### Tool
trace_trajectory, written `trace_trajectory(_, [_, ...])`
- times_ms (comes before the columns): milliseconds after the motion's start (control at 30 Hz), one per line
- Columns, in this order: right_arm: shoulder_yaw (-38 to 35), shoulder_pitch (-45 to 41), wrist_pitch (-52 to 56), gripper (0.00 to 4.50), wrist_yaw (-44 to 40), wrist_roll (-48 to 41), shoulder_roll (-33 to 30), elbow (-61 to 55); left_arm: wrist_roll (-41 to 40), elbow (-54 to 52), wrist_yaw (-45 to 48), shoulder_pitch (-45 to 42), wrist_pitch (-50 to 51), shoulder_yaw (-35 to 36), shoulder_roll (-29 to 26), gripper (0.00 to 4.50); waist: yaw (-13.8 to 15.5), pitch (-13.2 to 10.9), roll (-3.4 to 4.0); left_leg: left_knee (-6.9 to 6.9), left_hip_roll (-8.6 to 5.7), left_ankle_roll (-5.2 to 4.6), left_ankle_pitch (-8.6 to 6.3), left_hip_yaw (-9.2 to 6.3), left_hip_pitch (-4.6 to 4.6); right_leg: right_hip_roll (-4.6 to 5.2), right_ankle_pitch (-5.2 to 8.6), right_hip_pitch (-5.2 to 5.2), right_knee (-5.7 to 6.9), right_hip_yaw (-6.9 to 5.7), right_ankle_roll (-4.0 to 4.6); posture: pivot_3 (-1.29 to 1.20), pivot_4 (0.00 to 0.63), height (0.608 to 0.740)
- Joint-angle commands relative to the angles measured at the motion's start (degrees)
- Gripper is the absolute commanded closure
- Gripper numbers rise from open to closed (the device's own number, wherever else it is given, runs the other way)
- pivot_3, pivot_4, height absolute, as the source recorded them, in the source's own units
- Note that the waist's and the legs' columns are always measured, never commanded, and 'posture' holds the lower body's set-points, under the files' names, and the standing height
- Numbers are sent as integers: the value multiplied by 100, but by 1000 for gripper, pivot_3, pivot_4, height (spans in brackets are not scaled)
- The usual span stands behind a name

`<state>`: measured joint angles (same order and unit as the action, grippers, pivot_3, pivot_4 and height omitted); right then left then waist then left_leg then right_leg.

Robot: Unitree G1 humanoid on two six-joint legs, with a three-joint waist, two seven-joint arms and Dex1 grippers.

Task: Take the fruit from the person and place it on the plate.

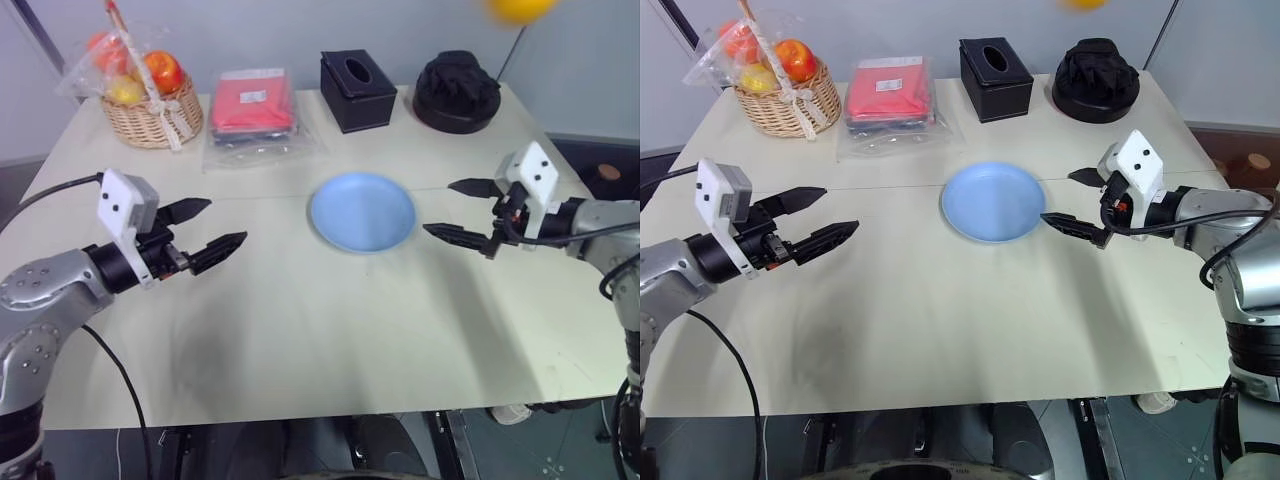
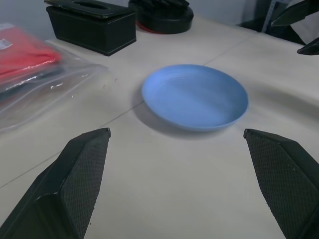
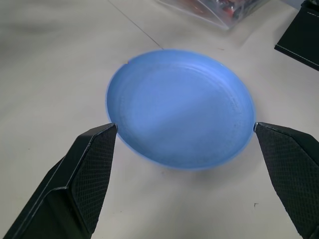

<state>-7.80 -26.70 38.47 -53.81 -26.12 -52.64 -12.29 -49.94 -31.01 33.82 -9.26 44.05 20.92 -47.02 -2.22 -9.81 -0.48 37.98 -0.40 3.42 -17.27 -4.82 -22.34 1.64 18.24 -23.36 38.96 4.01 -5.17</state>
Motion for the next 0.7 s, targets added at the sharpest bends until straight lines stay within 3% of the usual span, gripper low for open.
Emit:
trace_trajectory(33, [-269, -111, 32, 14, 180, -146, 60, -219, 19, -74, 9, -78, -76, 13, 8, 0, -1, 0, 0, 0, 0, 0, 0, 0, 0, 0, 0, 0, 0, 0, 0, 0, 150, 740])
trace_trajectory(333, [-1088, -1193, 1341, 14, 959, -1440, 567, -123, 84, -37, 22, -159, -90, -69, 52, 0, -5, 0, 0, 0, 1, 0, 0, -1, -1, -1, 0, -3, 4, 0, 0, 0, 150, 740])
trace_trajectory(600, [-1387, -934, 1926, 14, 762, -2359, 342, -495, 173, 93, 74, -316, -172, -205, 102, 0, 41, 0, -1, 2, -1, -1, 0, 1, -2, 1, 0, 0, 2, 0, 0, 0, 150, 740])
trace_trajectory(700, [-1287, -836, 1791, 14, 749, -2290, 276, -565, 108, 151, 64, -462, -156, -222, 197, 0, 40, 0, -1, 2, -1, -1, 0, 1, -2, 0, 0, 0, 3, -1, 0, 0, 150, 740])
